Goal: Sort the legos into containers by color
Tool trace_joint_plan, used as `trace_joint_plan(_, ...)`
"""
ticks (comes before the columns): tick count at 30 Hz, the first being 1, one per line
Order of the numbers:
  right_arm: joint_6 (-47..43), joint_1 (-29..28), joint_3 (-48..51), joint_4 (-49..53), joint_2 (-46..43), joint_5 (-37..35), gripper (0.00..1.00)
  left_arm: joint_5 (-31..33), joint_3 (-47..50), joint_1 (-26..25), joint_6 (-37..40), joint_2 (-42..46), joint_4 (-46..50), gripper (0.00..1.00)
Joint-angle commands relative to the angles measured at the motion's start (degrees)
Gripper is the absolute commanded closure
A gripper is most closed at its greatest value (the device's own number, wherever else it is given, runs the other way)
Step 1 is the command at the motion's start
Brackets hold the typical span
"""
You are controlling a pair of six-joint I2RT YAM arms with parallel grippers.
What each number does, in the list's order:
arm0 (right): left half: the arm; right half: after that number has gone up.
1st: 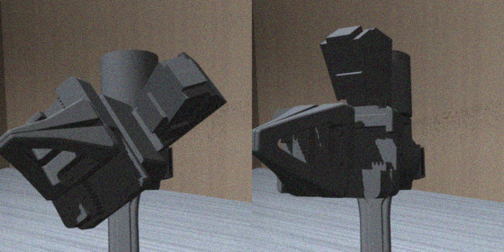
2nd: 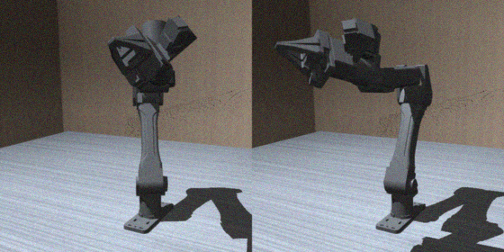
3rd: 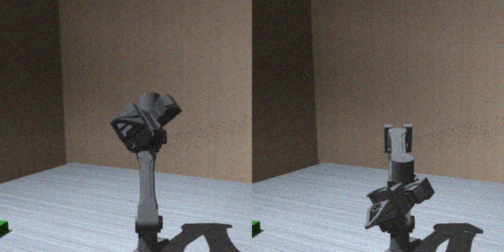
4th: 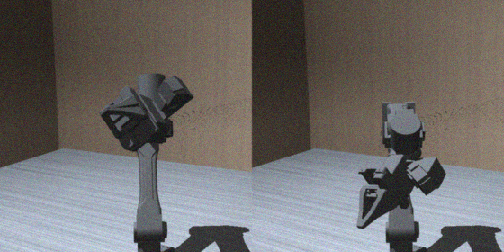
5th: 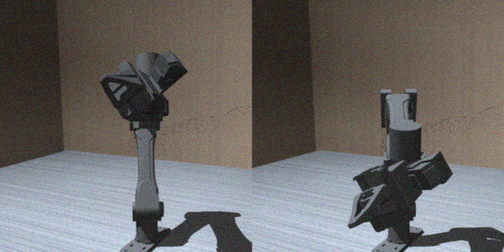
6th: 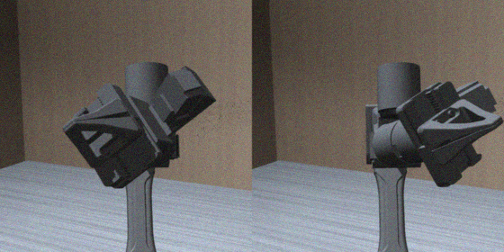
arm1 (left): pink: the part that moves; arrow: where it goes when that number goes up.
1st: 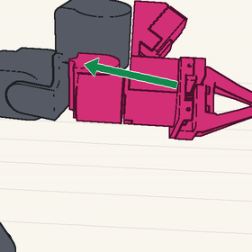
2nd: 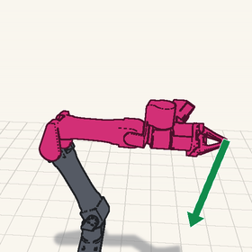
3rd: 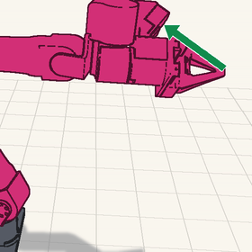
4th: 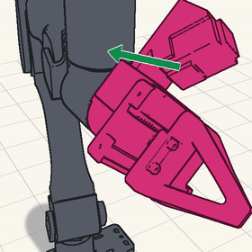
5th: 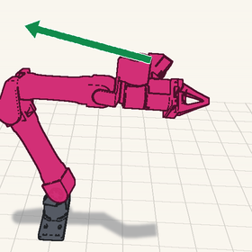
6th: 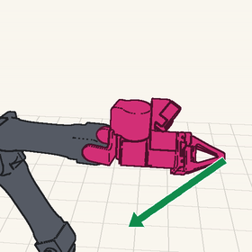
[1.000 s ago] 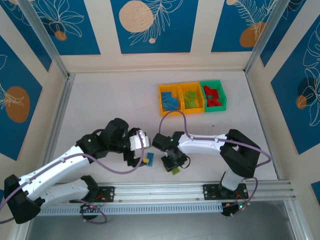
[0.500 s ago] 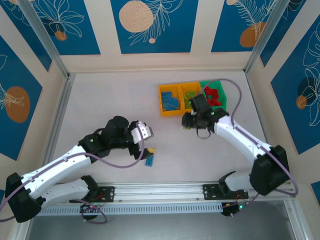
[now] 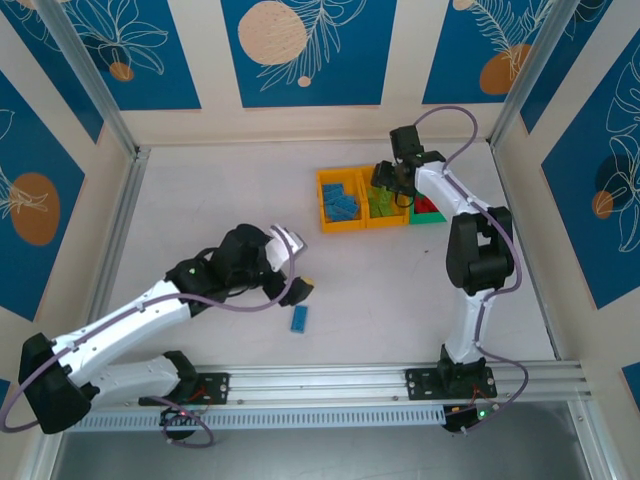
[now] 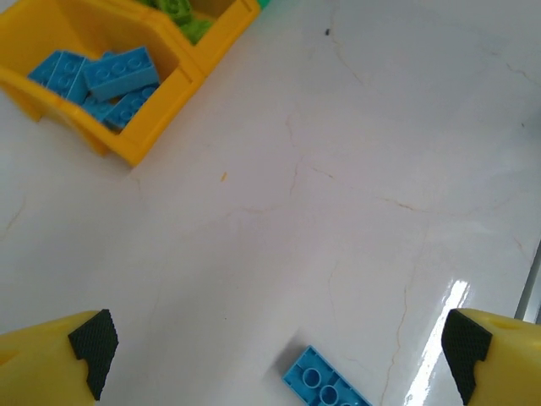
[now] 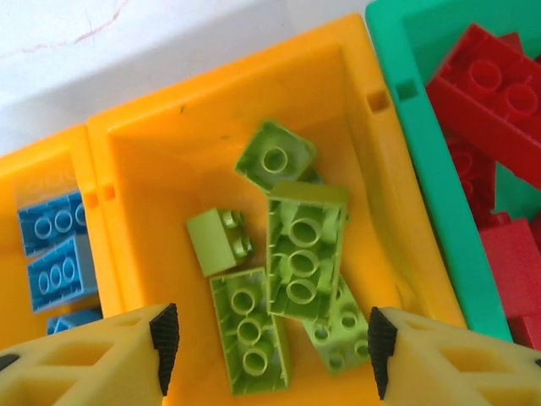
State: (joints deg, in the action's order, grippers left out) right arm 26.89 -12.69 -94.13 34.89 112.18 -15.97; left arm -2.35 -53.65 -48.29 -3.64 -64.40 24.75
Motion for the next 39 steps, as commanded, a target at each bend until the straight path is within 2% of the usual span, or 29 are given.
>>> trace_joint_plan(1, 0.9, -0.5, 1.0, 3.4, -8.2, 1.9, 0.35, 6.4, -3.3, -0.5, -12.7, -5.3, 7.0, 0.02)
trace_joint_plan(5, 1.9, -0.5, 8.5, 4.5, -17.8, 2.9, 0.35, 7.1, -4.2, -0.5, -21.0, -11.7, 9.5, 0.09)
trace_joint_plan(10, 1.9, -0.2, 18.3, 5.6, -27.9, 2.1, 0.30, 1.3, -6.4, -0.7, -28.3, -21.3, 12.3, 0.12)
trace_joint_plan(14, 2.3, 0.5, 22.9, 7.2, -32.8, 1.4, 0.26, 0.3, -10.8, -1.8, -28.2, -30.6, 17.2, 0.14)
trace_joint_plan(17, 2.3, 0.9, 24.9, 8.0, -34.7, 1.0, 0.24, -3.1, -12.2, -2.2, -27.0, -34.1, 18.4, 0.19)
trace_joint_plan(22, 2.0, 1.3, 26.0, 8.3, -35.4, 0.7, 0.24, -8.3, -12.4, -2.3, -27.2, -36.3, 19.0, 0.25)
trace_joint_plan(30, 2.5, 1.4, 25.1, 7.6, -34.6, 1.6, 0.23, -7.4, -13.2, -3.3, -26.6, -39.7, 22.7, 0.38)
trace_joint_plan(34, 2.7, 1.3, 24.7, 7.8, -34.1, 2.1, 0.23, -6.4, -12.7, -3.5, -26.4, -39.9, 22.1, 0.54)
trace_joint_plan(39, 4.2, 0.5, 24.4, 9.6, -35.2, 3.0, 0.24, -4.4, -12.7, -3.5, -25.5, -36.4, 20.9, 0.67)
